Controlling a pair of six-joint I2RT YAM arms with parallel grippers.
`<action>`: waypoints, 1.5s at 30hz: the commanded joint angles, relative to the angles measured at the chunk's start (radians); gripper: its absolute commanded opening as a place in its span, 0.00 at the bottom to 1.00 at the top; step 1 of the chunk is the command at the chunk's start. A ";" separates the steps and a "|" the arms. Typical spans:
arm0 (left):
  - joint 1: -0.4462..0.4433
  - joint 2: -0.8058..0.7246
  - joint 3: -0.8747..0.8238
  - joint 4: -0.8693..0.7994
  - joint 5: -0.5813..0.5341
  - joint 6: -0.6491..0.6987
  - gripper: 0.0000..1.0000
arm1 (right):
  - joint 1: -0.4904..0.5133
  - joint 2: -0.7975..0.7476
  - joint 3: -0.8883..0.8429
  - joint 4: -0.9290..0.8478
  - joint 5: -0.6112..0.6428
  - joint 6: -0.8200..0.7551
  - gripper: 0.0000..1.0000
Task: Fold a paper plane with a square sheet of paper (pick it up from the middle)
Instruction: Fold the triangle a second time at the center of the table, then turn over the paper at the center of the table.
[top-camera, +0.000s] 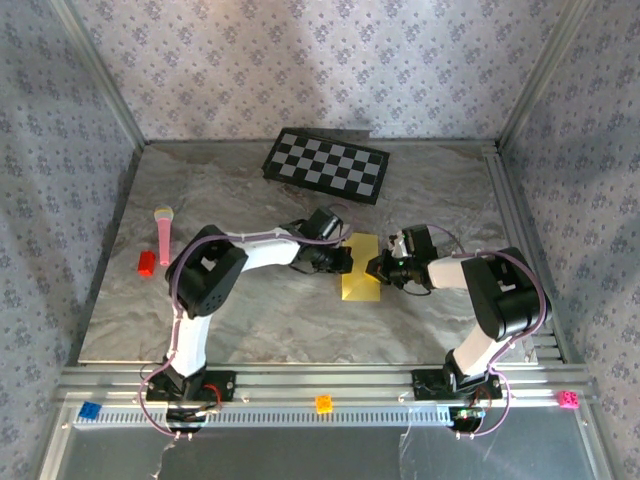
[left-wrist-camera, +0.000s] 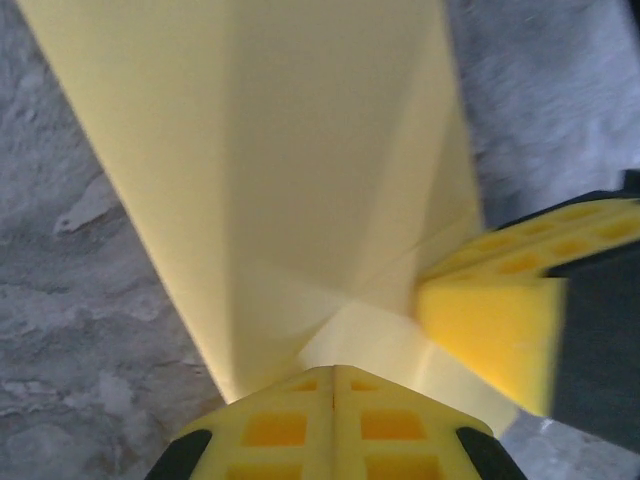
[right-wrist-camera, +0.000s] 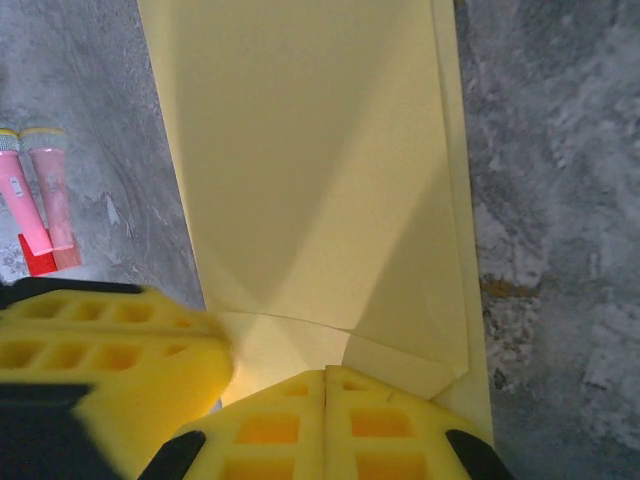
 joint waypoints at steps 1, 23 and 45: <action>-0.009 0.023 -0.006 -0.040 -0.016 0.023 0.05 | 0.003 -0.012 0.015 -0.098 0.024 -0.028 0.00; -0.094 -0.099 -0.143 -0.028 -0.166 -0.134 0.04 | 0.118 -0.408 -0.060 -0.505 0.248 0.074 0.40; -0.091 -0.105 -0.147 0.003 -0.136 -0.140 0.04 | 0.211 -0.287 -0.057 -0.401 0.269 0.135 0.41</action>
